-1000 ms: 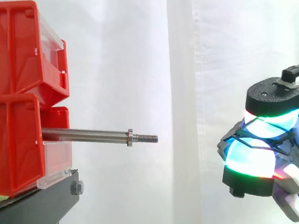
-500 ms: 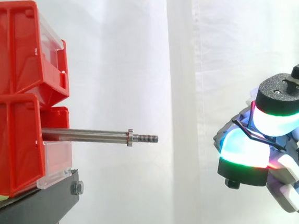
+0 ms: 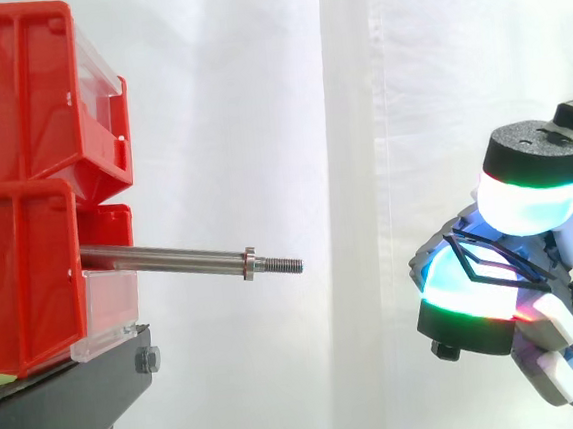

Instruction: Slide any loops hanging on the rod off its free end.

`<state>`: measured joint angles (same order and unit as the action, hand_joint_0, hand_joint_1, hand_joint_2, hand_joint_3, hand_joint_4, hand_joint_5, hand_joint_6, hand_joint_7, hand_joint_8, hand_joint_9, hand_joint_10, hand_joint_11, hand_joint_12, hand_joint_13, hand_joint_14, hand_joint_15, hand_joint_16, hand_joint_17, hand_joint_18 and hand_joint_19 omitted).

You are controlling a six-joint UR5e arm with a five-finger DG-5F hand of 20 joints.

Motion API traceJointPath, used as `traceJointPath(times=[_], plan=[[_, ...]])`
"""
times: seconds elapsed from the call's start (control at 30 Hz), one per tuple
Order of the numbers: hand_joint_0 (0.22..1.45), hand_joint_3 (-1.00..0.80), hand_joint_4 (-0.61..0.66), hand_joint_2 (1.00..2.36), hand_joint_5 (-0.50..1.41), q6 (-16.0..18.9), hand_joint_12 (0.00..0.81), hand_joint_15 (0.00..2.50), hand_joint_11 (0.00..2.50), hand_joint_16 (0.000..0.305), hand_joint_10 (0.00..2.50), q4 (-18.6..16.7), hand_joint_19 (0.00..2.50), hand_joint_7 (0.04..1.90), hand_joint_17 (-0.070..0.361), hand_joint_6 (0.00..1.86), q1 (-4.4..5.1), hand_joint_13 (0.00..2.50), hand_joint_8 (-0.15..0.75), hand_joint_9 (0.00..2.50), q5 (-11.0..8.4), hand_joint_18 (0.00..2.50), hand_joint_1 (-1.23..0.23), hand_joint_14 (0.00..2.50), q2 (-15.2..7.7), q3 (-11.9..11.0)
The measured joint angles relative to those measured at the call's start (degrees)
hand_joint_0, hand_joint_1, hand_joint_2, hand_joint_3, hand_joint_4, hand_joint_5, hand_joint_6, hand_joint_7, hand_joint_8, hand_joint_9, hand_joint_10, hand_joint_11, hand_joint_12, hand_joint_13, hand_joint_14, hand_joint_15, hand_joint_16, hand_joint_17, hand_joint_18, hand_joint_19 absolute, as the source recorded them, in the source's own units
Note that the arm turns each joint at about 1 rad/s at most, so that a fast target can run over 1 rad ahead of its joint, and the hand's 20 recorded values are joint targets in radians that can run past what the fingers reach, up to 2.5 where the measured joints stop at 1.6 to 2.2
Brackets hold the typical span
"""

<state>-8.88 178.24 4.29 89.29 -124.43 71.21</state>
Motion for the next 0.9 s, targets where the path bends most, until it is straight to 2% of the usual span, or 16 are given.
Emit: traceJointPath(times=[0.17, 0.33, 0.47, 0.9], plan=[[0.58, -0.1, 0.19, 1.03, -0.19, 0.0, 0.394, 0.52, 0.51, 0.069, 0.02, 0.2, 0.71, 1.24, 0.156, 0.89, 0.01, 0.91, 0.314, 0.87, -0.06, 0.8, -0.7, 0.02, 0.0, 0.0], [0.57, -0.3, 0.24, 1.02, -0.17, 0.0, 0.392, 0.52, 0.5, 0.069, 0.02, 0.5, 0.72, 1.22, 0.156, 0.87, 0.13, 0.92, 0.318, 0.9, -0.41, 0.8, -0.61, 0.02, 0.0, 0.0], [0.57, -0.32, 0.24, 1.02, -0.17, 0.0, 0.396, 0.53, 0.5, 0.069, 0.02, 0.5, 0.72, 1.21, 0.156, 0.87, 0.32, 0.93, 0.324, 0.91, -1.11, 0.8, -0.6, 0.02, 0.0, 0.0], [0.56, -0.15, 0.22, 1.03, -0.15, 0.0, 0.398, 0.52, 0.5, 0.069, 0.02, 0.6, 0.73, 1.31, 0.155, 0.86, 0.85, 0.95, 0.323, 0.96, -1.66, 0.82, -0.64, 0.02, 0.0, 0.0]])
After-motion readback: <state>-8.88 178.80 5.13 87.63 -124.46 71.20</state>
